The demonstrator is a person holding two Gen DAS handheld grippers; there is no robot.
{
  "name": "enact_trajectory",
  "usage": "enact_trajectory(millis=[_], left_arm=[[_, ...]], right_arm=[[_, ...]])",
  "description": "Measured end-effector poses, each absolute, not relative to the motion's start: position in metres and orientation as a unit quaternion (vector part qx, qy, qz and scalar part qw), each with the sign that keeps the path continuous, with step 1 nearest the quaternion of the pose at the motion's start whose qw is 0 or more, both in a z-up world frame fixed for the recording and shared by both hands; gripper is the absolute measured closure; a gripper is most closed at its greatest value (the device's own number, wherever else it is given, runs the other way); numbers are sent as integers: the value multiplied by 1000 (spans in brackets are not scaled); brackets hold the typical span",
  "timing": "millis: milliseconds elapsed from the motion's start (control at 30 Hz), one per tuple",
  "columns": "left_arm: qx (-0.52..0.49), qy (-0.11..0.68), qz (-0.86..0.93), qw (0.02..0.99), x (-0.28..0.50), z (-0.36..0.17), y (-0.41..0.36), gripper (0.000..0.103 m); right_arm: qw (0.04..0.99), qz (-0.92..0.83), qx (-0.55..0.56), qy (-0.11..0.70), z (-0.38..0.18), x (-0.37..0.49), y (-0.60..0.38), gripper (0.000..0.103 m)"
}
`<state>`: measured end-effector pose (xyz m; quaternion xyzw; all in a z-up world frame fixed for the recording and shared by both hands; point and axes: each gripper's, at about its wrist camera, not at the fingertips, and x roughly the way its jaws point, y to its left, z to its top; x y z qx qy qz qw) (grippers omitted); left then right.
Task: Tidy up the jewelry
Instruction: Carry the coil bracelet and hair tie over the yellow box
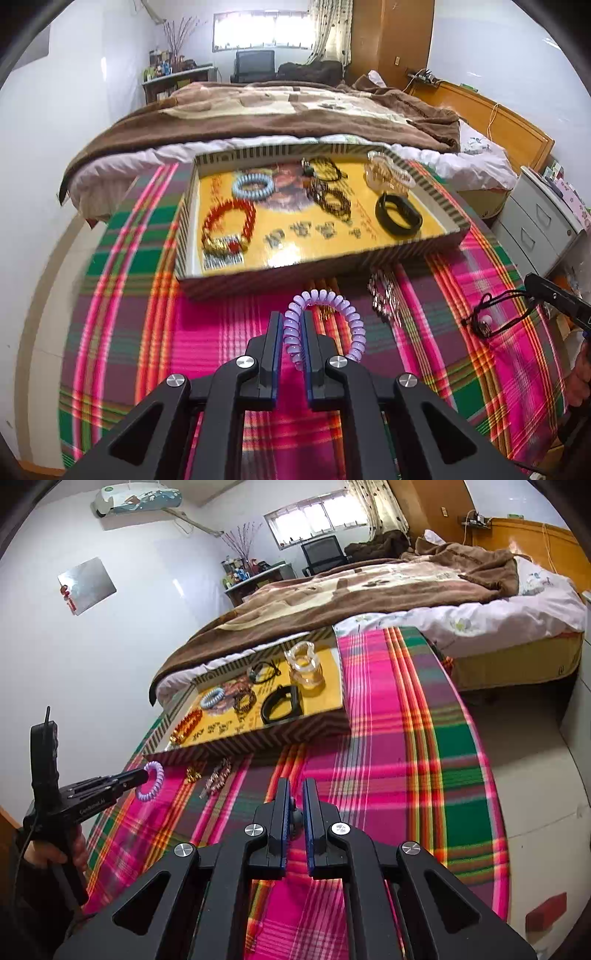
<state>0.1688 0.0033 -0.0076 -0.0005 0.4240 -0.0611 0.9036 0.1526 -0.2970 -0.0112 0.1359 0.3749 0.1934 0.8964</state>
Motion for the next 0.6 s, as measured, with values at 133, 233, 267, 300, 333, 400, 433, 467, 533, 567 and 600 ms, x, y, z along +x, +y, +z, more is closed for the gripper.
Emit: enact_trajectory(millis=[133, 233, 267, 300, 333, 400, 433, 467, 533, 567, 600], left_arm=[[-5, 412, -65, 909, 174, 9, 7, 94], [-3, 403, -70, 912, 179, 20, 7, 94], [-4, 401, -71, 913, 181, 23, 8, 94], [-5, 398, -72, 914, 183, 27, 9, 94], [-5, 397, -74, 915, 185, 29, 9, 94], [-6, 393, -76, 916, 191, 35, 10, 94], [-6, 392, -77, 917, 193, 37, 10, 94], [-6, 390, -77, 917, 196, 39, 11, 94], [-6, 387, -81, 918, 202, 42, 12, 94], [-5, 387, -83, 919, 204, 43, 11, 94], [-6, 387, -84, 918, 208, 43, 12, 94]], right_arm=[[901, 199, 135, 362, 2, 154, -295, 96], [905, 201, 131, 352, 12, 155, -292, 96], [906, 202, 132, 348, 16, 156, -292, 96], [907, 202, 132, 345, 19, 157, -291, 96], [908, 202, 129, 342, 22, 159, -290, 96], [911, 202, 127, 338, 28, 162, -289, 96], [912, 204, 126, 334, 33, 165, -288, 96], [913, 204, 124, 331, 37, 168, -286, 96], [917, 205, 118, 323, 46, 173, -282, 96], [918, 206, 116, 319, 49, 176, -281, 96], [918, 209, 114, 317, 54, 182, -278, 96]])
